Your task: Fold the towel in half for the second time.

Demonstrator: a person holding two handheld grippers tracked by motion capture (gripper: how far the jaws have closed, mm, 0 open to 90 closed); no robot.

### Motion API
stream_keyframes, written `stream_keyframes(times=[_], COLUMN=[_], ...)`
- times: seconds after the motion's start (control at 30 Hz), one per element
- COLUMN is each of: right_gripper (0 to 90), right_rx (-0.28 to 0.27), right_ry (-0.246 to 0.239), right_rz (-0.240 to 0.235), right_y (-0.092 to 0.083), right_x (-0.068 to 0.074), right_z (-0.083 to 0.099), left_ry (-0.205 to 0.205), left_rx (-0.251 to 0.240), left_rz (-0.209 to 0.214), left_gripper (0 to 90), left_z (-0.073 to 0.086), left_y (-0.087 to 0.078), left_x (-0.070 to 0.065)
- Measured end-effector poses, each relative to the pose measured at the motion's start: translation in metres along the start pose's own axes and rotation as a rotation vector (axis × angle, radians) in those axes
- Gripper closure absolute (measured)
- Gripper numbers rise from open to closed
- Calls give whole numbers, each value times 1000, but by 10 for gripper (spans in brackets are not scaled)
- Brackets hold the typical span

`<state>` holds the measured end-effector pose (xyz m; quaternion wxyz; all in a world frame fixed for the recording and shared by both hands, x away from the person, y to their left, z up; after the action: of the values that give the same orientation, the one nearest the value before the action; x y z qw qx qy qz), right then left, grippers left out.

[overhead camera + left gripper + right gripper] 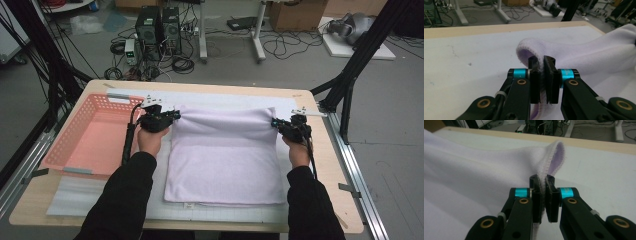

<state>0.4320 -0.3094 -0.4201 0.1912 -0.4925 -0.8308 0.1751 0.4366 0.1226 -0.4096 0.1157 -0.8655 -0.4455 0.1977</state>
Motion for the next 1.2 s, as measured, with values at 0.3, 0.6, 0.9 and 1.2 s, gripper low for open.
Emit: stream_keyframes(times=[0.3,0.6,0.9,1.2], right_gripper=[857,856,855,850], right_rx=[21,32,30,99], right_ry=[-63,-93,-85,-94], right_rz=[-23,-58,-84,-85], right_y=[-30,-47,-57,-58], right_x=[19,30,36,38], right_z=[8,28,55,73], left_ry=[62,73,119,114], left_rx=[23,20,57,90], left_rz=[18,56,72,85], left_gripper=[839,839,839,835], left_z=[23,47,66,91], left_y=[-28,-49,-56,-62], left_x=[-17,-29,-38,-36])
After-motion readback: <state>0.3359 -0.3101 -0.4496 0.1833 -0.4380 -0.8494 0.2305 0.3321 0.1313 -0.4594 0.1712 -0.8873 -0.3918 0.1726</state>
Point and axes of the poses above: each handheld gripper's, and its own axes: y roughly forward along the jaws, z roughly out of its underside, x roughly to its left, the point moved 3 cm from there along y, roughly forward along the jaws
